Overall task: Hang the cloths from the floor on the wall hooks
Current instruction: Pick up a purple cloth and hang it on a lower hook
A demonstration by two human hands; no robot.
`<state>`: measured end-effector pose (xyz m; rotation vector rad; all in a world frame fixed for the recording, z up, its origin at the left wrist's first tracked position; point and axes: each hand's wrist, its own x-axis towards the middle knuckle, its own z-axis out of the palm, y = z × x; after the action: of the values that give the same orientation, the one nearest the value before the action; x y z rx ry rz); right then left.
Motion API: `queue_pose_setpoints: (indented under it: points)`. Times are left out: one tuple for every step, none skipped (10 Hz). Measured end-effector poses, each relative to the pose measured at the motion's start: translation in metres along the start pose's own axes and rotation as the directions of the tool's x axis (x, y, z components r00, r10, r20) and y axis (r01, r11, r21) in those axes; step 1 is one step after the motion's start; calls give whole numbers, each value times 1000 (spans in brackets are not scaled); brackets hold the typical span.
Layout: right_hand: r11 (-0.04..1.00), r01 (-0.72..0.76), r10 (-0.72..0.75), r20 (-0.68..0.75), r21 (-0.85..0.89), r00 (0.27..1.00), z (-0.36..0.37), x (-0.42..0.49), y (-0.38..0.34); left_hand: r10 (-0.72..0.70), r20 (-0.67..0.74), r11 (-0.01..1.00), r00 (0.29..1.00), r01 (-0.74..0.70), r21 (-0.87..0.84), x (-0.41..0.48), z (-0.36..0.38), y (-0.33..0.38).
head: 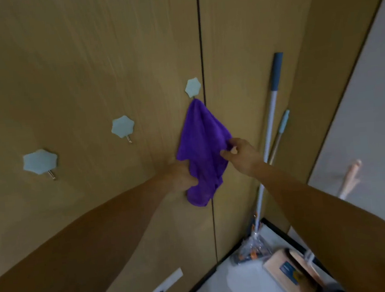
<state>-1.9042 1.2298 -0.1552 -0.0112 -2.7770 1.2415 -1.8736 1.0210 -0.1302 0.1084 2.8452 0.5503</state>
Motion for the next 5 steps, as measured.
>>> queue_pose_setpoints:
  points:
    - [967,-212,229,116,-140,967,5,-41,22,164,114,984,980,-154,-92,-20,20,-17]
    - [930,-330,351,127,-161,928,17,-90,40,131,180,980,975,-155,127,-30,47,-27]
    - [901,-418,428,78,-116,900,38,-147,50,200,257,934,945,-263,240,-49,79,-32]
    - [866,-484,495,75,-126,866,63,-209,65,266,378,905,887,-365,219,-67,119,-42]
    - [769,-611,637,147,-188,756,79,-277,91,301,516,910,802,-403,96,-98,163,-44]
